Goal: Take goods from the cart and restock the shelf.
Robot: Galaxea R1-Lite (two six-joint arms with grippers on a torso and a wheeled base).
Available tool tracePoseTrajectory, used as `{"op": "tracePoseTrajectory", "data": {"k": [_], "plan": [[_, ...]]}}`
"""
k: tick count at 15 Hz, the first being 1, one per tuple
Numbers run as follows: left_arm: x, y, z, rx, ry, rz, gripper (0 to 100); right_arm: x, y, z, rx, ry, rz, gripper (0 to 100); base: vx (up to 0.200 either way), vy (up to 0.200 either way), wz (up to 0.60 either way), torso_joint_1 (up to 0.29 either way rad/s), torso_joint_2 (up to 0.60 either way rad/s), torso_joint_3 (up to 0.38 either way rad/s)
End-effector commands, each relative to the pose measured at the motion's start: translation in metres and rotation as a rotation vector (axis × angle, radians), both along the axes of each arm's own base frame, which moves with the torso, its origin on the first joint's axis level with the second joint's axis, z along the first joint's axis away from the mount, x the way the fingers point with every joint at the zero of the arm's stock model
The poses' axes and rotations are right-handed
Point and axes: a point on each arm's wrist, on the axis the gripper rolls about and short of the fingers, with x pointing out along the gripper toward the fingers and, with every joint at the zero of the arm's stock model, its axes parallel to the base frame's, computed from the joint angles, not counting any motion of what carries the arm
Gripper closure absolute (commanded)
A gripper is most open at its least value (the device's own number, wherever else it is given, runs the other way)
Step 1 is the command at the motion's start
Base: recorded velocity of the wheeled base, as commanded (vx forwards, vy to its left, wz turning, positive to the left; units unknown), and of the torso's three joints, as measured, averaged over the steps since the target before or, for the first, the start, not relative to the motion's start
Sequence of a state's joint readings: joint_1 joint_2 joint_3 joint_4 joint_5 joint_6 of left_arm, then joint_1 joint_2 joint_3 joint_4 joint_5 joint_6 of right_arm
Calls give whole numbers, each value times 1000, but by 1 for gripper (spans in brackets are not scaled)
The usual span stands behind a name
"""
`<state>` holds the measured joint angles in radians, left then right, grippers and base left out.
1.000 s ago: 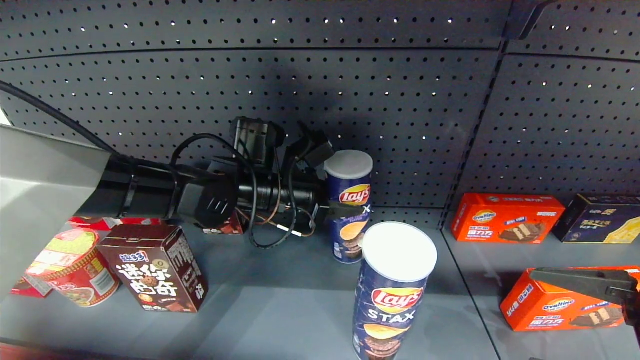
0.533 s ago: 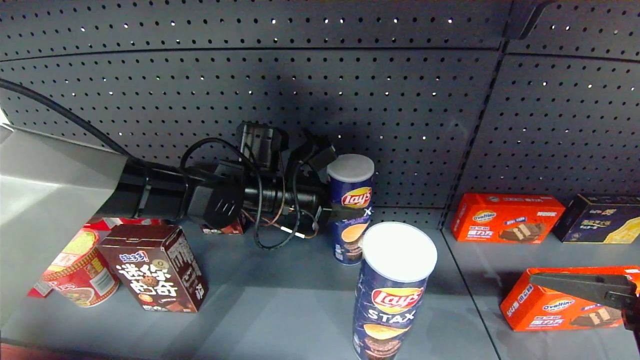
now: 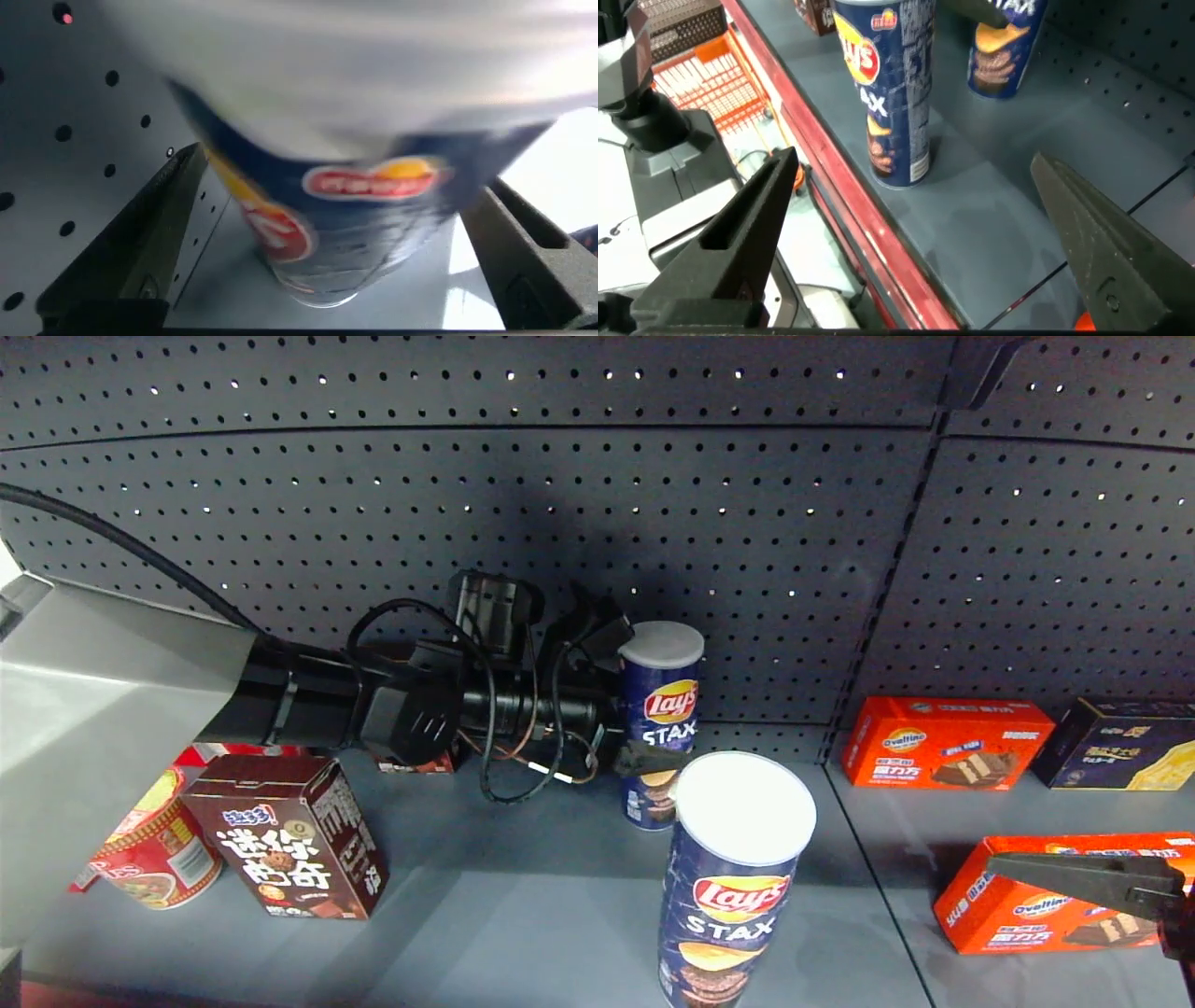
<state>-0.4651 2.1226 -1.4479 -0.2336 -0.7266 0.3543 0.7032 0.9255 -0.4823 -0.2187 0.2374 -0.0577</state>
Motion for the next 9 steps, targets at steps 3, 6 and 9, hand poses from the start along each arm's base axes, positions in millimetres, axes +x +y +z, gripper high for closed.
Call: {"op": "tracePoseTrajectory", "data": {"k": [3, 6, 9], "plan": [[-9, 7, 1, 8, 13, 5, 0, 0, 0, -6, -14, 15, -2, 0, 0, 0, 0, 0, 0, 0], [-24, 24, 4, 18, 27, 35, 0, 2, 1, -7, -28, 27, -14, 0, 0, 0, 0, 0, 0, 0], [-47, 38, 10, 55, 28, 104, 0, 8, 6, -12, -65, 48, -58, 0, 0, 0, 0, 0, 0, 0]]}}
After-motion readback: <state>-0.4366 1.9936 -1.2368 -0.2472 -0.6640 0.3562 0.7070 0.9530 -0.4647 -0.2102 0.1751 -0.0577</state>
